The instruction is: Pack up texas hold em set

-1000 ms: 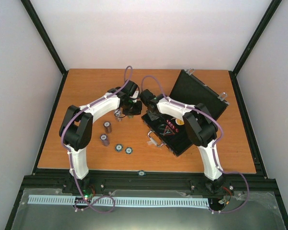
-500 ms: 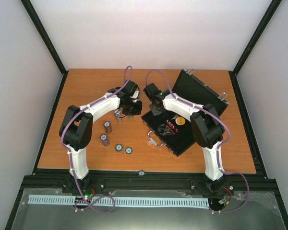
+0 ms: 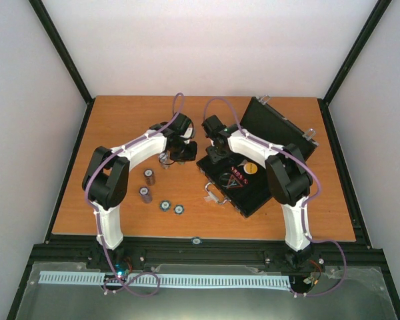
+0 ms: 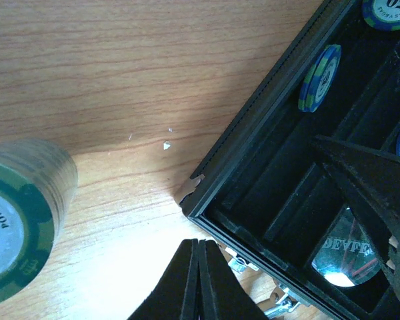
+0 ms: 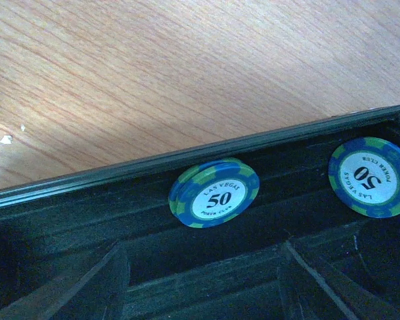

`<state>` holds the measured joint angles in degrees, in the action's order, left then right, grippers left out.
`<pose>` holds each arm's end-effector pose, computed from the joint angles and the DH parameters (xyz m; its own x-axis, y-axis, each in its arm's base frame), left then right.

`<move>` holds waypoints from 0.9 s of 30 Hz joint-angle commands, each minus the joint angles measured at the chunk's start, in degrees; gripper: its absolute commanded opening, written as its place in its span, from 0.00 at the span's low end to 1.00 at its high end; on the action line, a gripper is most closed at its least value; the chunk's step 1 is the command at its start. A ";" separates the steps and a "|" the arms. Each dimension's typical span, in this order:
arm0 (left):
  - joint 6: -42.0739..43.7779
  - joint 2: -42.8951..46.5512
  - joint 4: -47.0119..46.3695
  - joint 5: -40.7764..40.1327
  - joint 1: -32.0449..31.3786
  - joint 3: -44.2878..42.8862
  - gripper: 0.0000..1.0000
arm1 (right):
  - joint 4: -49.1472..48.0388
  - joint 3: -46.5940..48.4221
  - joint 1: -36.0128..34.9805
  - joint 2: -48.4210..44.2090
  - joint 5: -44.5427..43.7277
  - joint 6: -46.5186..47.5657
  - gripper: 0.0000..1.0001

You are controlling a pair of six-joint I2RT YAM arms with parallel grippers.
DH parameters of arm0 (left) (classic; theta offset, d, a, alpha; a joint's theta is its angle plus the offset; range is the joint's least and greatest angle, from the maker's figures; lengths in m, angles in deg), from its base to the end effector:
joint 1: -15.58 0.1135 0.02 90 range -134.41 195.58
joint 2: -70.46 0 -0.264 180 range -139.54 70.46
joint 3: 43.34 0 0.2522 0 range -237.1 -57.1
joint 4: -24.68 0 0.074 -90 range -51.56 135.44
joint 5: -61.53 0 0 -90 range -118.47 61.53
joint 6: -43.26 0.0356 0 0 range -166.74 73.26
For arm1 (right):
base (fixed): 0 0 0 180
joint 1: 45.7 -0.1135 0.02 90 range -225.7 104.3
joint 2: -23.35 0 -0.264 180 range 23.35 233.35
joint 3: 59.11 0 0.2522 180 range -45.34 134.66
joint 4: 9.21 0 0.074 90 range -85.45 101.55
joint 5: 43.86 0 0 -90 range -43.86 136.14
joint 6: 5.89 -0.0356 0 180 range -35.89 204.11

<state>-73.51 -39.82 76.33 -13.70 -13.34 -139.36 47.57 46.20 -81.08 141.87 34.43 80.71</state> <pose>0.3459 -0.2015 0.2000 -0.9651 0.0356 -0.2596 0.1389 0.9096 -0.3916 0.3538 0.2424 0.1855 -0.7950 -0.4934 -0.3529 -0.4640 0.8694 -0.1701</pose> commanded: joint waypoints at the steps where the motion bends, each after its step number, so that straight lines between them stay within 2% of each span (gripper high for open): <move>1: 0.29 1.37 -0.67 0.36 0.29 -0.18 0.01 | -0.77 -0.13 -0.11 0.36 0.88 -0.20 0.63; 16: 0.66 1.26 -0.53 0.44 0.36 0.52 0.01 | -1.63 2.15 0.82 6.12 -2.03 0.43 0.62; 21: 0.61 0.73 -0.46 0.66 0.36 0.10 0.01 | -2.55 2.12 1.01 6.78 -3.52 0.92 0.52; 24: 0.66 0.48 -0.48 0.70 0.36 0.08 0.01 | -2.65 2.15 1.34 7.54 -2.94 1.33 0.39; 27: 0.59 0.34 -0.50 0.70 0.36 0.19 0.01 | -3.15 1.68 1.53 7.47 -2.23 1.90 0.33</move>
<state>-73.48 -39.82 76.24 -13.66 -13.34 -138.46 45.63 47.71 -80.44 147.55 32.93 81.76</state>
